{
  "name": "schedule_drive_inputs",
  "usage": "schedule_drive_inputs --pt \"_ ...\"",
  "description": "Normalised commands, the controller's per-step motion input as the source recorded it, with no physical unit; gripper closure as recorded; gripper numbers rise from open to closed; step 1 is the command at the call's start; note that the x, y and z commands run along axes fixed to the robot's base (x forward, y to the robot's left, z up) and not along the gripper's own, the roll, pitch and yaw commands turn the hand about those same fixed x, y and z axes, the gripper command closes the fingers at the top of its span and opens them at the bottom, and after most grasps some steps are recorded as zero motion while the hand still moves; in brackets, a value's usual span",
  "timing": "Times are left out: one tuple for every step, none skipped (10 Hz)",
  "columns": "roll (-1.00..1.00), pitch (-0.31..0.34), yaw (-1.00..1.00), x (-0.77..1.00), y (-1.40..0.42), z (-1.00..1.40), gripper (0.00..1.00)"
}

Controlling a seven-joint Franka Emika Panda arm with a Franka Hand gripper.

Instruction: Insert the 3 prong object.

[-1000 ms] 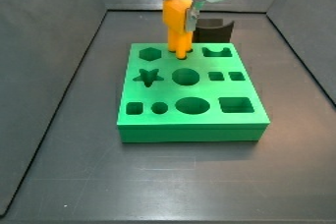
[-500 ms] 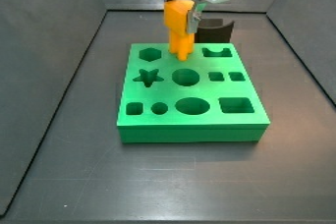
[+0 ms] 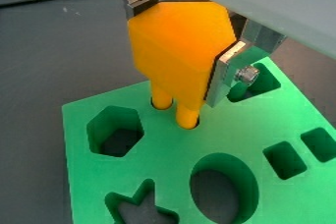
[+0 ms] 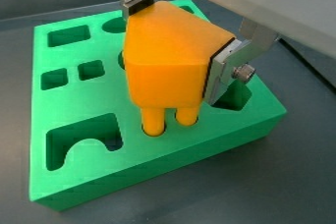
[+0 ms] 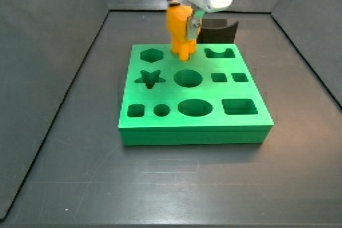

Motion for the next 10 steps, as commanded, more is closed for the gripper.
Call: schedule_drive_inputs --pt "0.0 0.0 -0.02 0.0 0.0 -0.11 1.0" --pt "0.0 0.0 0.06 0.0 0.0 -0.21 1.0" --pt "0.03 -0.009 0.23 0.0 0.0 -0.32 1.0" --pt "0.07 0.0 0.33 0.05 0.0 -0.29 1.0" --pt "0.04 0.0 0.05 0.07 0.0 -0.22 1.0" --pt "0.07 0.006 0.0 0.14 0.0 -0.22 1.0" --pt "0.11 0.003 -0.03 0.17 0.0 -0.28 1.0" --pt "0.16 0.0 -0.08 0.13 -0.03 -0.35 1.0" --pt "0.17 0.0 -0.06 0.12 -0.03 -0.42 1.0" --pt "0.17 0.0 -0.02 0.11 0.0 -0.37 1.0"
